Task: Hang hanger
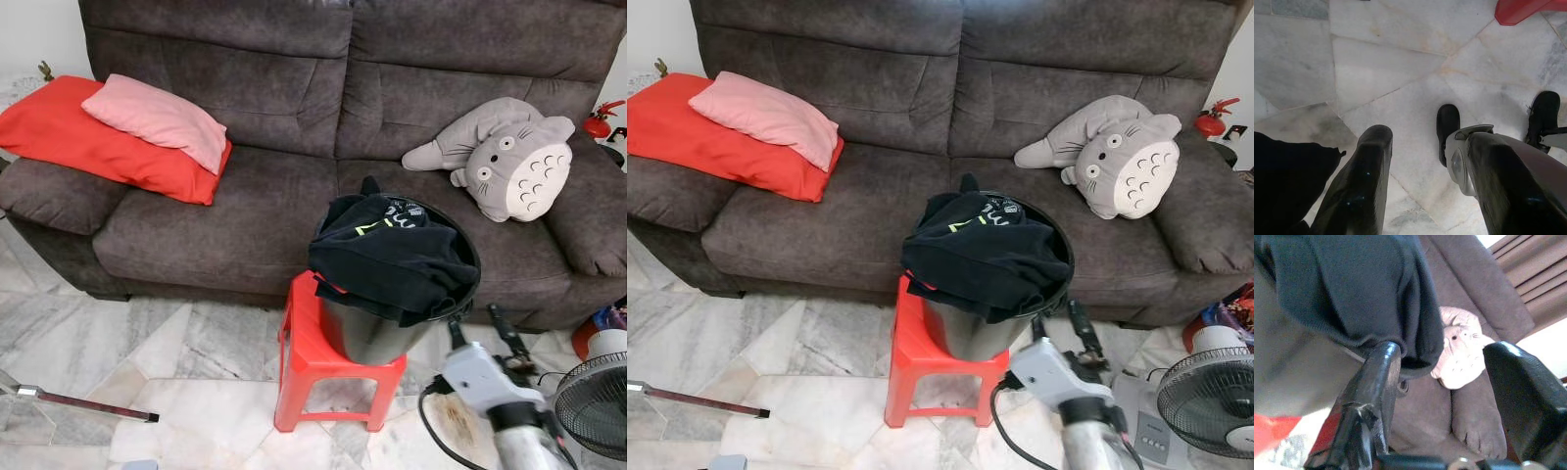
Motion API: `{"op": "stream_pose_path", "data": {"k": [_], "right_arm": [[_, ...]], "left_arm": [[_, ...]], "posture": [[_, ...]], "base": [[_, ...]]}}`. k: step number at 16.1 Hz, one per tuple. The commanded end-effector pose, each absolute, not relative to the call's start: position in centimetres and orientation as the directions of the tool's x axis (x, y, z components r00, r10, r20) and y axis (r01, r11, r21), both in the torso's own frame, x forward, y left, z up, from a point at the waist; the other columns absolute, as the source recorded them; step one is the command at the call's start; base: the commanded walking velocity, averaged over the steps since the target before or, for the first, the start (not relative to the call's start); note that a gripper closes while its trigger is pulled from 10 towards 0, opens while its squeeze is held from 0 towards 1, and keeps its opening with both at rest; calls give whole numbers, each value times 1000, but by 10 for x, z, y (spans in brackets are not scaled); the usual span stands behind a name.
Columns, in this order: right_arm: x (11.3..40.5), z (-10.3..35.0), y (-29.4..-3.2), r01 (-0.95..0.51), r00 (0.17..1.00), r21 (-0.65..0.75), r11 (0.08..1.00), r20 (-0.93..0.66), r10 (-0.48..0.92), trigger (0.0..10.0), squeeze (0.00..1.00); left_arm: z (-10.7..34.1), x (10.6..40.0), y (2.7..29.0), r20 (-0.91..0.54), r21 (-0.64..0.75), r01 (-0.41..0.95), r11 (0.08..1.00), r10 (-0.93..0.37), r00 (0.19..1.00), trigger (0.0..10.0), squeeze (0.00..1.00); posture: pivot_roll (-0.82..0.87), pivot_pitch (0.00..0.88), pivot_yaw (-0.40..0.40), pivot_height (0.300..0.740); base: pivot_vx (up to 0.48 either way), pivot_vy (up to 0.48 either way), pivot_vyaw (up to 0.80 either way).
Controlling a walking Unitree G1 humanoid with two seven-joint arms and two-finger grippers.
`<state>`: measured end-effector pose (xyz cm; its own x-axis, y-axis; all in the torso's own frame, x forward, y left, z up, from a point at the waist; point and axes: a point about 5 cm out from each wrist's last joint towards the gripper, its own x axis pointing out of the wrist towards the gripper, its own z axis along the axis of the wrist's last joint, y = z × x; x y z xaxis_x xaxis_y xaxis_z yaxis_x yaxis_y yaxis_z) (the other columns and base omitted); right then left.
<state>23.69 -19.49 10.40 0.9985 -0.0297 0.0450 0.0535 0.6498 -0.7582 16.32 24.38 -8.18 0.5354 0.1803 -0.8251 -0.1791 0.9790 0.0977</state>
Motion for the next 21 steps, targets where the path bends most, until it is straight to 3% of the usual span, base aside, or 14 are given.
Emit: {"op": "stream_pose_path", "data": {"k": [1,2,8,21], "right_arm": [[243,95,-197,17,998,-749,663,-31,-60,10000,149],[248,93,-197,26,995,-746,666,-42,-87,10000,0],[275,98,-170,-61,998,-715,696,-33,53,10000,0],[276,97,-161,-105,994,-707,699,-86,62,10000,0]], "left_arm": [[-87,153,244,-849,98,-182,978,177,498,10000,0],[-86,153,245,-848,96,-185,978,178,499,10000,0],[-86,154,242,-848,90,-189,978,175,501,10000,0],[-89,147,241,-855,87,-191,978,172,490,10000,0]], "posture": [[-80,119,-62,740],[-82,125,-61,740],[-77,150,-53,740],[-75,161,-53,740]], "base": [[0,0,0],[0,0,0],[0,0,0],[0,0,0]]}}
